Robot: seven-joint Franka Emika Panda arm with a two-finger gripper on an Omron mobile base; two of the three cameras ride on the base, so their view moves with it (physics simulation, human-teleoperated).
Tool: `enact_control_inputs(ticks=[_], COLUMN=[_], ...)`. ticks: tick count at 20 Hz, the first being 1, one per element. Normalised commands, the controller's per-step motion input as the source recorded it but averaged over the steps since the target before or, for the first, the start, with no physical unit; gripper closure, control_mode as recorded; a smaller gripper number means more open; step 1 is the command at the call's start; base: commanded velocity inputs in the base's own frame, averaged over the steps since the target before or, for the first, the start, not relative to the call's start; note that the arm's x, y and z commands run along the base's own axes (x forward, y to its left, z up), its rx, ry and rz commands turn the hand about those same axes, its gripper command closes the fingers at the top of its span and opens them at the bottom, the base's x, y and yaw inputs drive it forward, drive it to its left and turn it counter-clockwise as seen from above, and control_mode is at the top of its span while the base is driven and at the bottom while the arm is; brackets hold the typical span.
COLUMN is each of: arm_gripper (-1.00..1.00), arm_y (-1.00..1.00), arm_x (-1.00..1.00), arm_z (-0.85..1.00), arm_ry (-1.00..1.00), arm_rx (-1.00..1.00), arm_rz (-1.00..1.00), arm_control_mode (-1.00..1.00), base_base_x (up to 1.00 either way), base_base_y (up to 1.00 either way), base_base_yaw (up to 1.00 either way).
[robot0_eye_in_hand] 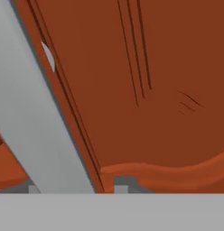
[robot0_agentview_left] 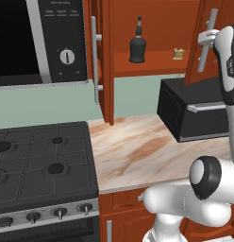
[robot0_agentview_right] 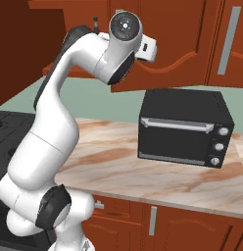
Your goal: Get the candle and the liquor from the cabinet and move them to the dining counter.
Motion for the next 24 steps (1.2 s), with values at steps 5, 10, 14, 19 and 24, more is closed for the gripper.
enact_control_inputs(ticks=[5,10,14,19,24], arm_gripper=[1.0,1.0,1.0,1.0,1.0], arm_y=[-0.85,-0.89,-0.89,-0.87,-0.85], arm_x=[-0.43,-0.44,-0.49,-0.55,-0.56], arm_z=[0.0,0.0,0.0,0.0,0.01], arm_ry=[0.0,0.0,-0.01,-0.03,-0.02], arm_rx=[0.1,0.06,0.04,0.04,0.05], arm_rz=[0.0,0.0,0.0,0.0,0.0], arm_control_mode=[-1.0,-1.0,-1.0,-1.0,-1.0], base_base_x=[0.0,0.0,0.0,0.0,0.0], base_base_y=[0.0,0.0,0.0,0.0,0.0], base_base_yaw=[0.0,0.0,0.0,0.0,0.0])
